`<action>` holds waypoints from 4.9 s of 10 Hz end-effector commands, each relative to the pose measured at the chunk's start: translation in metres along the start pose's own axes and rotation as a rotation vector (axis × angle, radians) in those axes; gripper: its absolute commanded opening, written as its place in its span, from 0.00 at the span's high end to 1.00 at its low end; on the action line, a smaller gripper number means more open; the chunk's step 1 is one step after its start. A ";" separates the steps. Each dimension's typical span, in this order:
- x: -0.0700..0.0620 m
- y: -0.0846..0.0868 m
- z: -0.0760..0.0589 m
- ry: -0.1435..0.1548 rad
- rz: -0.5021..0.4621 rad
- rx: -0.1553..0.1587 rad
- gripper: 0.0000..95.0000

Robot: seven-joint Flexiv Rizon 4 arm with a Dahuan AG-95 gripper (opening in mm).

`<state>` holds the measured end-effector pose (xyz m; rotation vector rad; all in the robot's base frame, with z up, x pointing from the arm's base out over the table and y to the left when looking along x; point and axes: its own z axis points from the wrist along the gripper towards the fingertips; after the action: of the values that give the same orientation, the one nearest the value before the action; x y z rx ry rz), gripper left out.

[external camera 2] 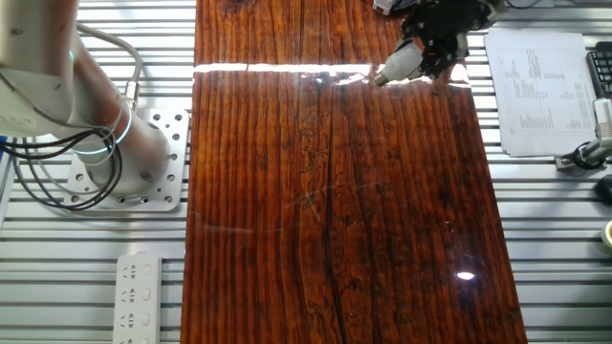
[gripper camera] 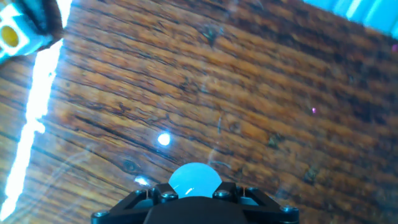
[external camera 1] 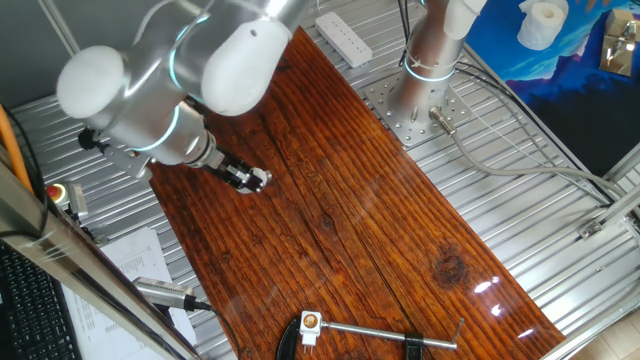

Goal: Install the light bulb by rotating it

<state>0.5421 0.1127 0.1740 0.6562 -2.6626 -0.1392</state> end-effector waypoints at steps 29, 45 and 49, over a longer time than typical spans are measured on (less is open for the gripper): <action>-0.067 0.169 -0.002 -0.535 -0.647 0.164 0.80; -0.100 0.190 0.005 -0.634 -0.753 0.147 0.80; -0.117 0.203 0.007 -0.661 -0.672 0.158 0.80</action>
<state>0.5456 0.3470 0.1657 1.9312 -2.8147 -0.3785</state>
